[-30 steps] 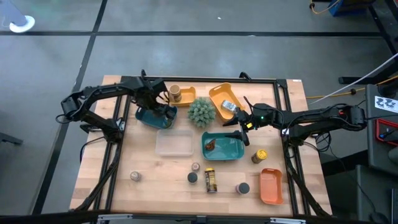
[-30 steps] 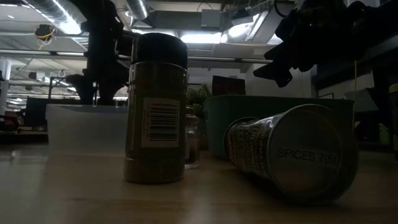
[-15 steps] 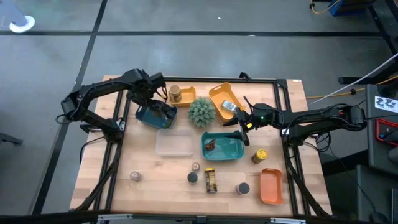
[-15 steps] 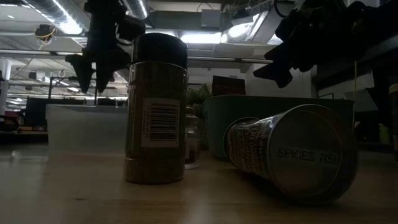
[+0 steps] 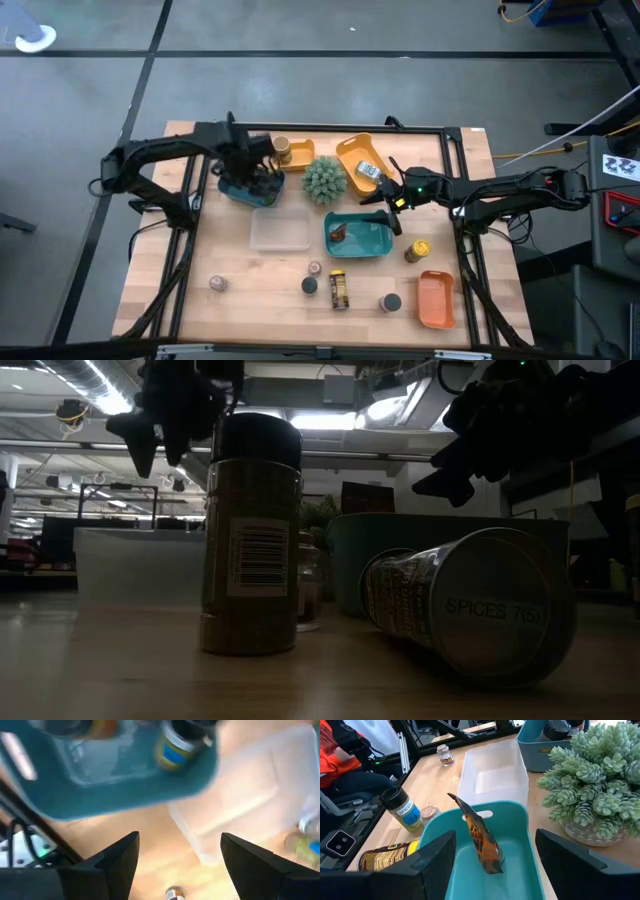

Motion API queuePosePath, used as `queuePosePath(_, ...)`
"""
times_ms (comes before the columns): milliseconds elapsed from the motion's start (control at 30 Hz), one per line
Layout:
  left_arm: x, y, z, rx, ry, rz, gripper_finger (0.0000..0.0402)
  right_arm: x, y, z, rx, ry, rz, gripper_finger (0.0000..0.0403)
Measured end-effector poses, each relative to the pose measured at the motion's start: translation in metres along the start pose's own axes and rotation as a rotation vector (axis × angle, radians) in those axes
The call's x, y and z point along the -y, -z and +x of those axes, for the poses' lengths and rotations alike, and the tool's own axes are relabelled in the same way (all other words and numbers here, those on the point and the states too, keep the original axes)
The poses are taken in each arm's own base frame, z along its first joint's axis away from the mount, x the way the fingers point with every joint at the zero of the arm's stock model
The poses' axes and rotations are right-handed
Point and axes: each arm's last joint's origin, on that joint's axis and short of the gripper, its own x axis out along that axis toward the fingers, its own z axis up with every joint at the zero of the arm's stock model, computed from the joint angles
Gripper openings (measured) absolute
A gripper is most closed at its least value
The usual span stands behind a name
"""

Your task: Sort spices by type

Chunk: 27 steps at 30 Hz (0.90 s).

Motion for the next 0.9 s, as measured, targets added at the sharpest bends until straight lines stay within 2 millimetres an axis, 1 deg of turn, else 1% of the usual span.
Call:
queuePosePath(67, 0.013, 0.012, 0.002, 0.002, 0.009, 0.039, 0.0263, 0.000, 0.000, 0.000, 0.000, 0.000, 0.000, 0.0273)
queuePosePath(200, 0.043, 0.035, 0.005, 0.047, 0.094, 0.132, 0.0263, 0.000, 0.000, 0.000, 0.000, 0.000, 0.000, 0.0273)
queuePosePath(333, 0.075, 0.063, 0.005, 0.116, 0.235, 0.239, 0.0263, 0.000, 0.000, 0.000, 0.000, 0.000, 0.000, 0.0273)
queuePosePath(433, 0.096, 0.087, 0.003, 0.181, 0.345, 0.332, 0.0263, 0.000, 0.000, 0.000, 0.000, 0.000, 0.002, 0.0273)
queuePosePath(567, 0.115, 0.120, 0.000, 0.283, 0.435, 0.440, 0.0263, 0.000, 0.000, 0.000, 0.000, 0.000, 0.002, 0.0273)
queuePosePath(667, 0.127, 0.140, 0.004, 0.363, 0.461, 0.499, 0.0263, 0.000, 0.000, 0.000, 0.000, 0.000, 0.003, 0.0273)
queuePosePath(800, 0.143, 0.158, 0.015, 0.396, 0.498, 0.565, 0.0263, 0.000, 0.000, 0.000, 0.001, 0.000, 0.004, 0.0273)
queuePosePath(900, 0.160, 0.163, 0.027, 0.403, 0.545, 0.573, 0.0263, 0.000, 0.000, 0.000, 0.000, -0.001, 0.009, 0.0273)
